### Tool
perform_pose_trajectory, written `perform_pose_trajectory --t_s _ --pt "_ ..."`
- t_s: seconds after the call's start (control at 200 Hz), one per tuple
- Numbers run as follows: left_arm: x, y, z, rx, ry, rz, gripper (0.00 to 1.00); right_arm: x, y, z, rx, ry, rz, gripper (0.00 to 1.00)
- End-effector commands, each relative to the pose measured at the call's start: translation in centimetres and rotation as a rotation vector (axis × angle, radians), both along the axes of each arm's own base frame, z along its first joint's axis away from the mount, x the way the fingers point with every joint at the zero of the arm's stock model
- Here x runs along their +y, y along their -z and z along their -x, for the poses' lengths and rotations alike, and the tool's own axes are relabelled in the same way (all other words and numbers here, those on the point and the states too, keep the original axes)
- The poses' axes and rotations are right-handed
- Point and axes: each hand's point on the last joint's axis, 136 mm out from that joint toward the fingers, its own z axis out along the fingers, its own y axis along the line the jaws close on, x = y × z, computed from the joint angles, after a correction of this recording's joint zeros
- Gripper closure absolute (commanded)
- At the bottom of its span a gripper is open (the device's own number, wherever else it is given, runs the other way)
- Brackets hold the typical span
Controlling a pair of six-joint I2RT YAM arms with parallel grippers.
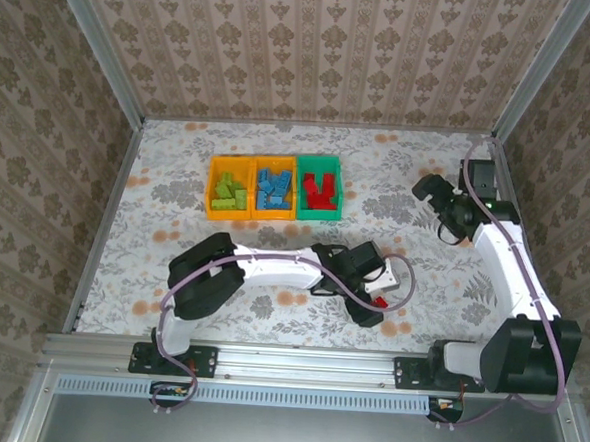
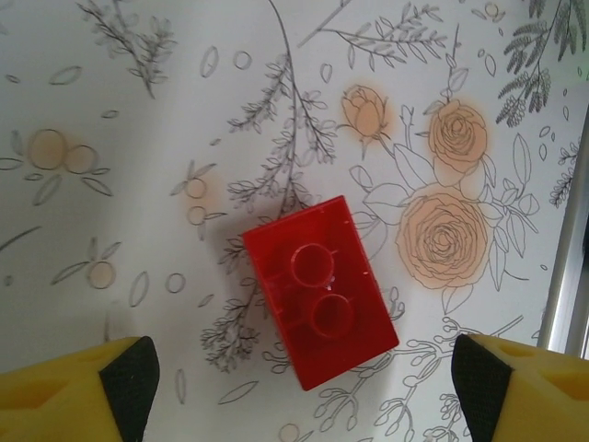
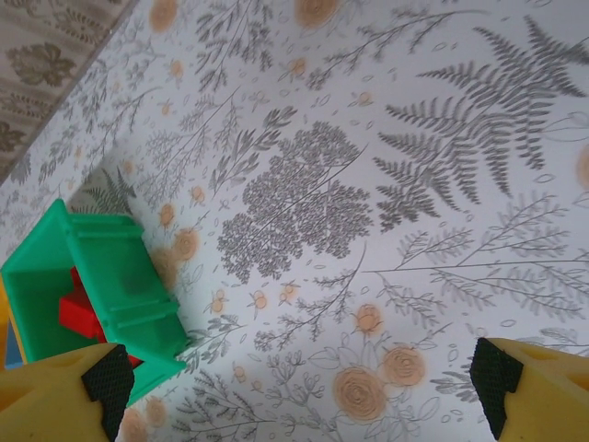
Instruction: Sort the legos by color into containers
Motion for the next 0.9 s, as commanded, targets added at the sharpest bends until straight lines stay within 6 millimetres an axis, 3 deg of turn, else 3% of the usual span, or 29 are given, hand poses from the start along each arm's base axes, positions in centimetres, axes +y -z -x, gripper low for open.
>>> perform_pose_trajectory --t_s 0.0,0.57,0.895 --pt "0.0 0.8 0.8 -0.001 0.031 -0.055 0.15 -0.8 0.6 1.6 0.032 0.004 0.016 0.03" --pt "0.2 3.3 -1.2 -0.098 -0.013 -0.202 0.26 -1.8 2.0 3.1 0.059 0.039 0.011 0.02" --pt "0.7 3.9 -2.2 -0.141 -0.037 -0.231 0.51 -2.6 2.5 3.6 0.067 0.058 0.007 0.01"
